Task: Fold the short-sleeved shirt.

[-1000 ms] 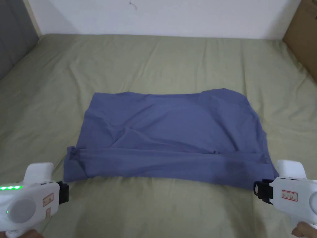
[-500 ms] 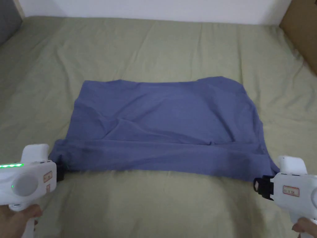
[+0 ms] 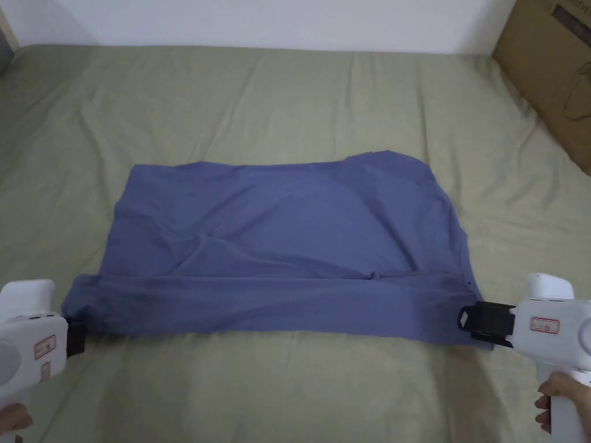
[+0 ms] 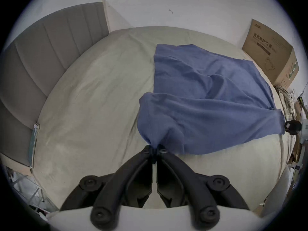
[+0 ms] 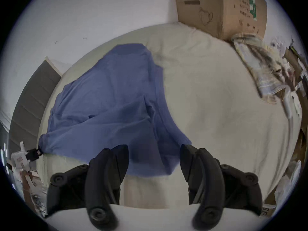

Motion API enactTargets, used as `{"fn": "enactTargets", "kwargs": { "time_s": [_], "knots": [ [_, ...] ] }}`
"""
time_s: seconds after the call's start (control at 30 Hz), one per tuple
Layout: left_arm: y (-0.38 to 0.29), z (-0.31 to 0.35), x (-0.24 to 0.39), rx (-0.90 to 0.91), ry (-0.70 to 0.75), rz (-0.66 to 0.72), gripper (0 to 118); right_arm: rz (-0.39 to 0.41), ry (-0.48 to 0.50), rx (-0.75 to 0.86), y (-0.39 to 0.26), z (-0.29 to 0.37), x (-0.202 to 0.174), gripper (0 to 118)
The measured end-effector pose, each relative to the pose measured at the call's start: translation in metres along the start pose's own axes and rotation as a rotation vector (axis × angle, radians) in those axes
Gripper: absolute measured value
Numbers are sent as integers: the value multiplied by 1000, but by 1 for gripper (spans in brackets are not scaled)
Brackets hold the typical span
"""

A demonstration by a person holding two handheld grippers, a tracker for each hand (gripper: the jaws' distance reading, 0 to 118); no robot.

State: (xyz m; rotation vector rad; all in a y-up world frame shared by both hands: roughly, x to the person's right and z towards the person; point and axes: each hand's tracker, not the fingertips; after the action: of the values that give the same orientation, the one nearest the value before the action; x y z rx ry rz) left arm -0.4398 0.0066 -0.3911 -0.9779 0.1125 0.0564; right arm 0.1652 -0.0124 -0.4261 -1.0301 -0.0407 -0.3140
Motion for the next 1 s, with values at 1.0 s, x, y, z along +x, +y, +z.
{"fn": "enactTargets", "kwargs": {
  "time_s": [1.0],
  "knots": [
    [-68, 34, -20, -105, 16, -89, 2, 104, -51, -154, -75, 59, 13, 6]
  ]
}}
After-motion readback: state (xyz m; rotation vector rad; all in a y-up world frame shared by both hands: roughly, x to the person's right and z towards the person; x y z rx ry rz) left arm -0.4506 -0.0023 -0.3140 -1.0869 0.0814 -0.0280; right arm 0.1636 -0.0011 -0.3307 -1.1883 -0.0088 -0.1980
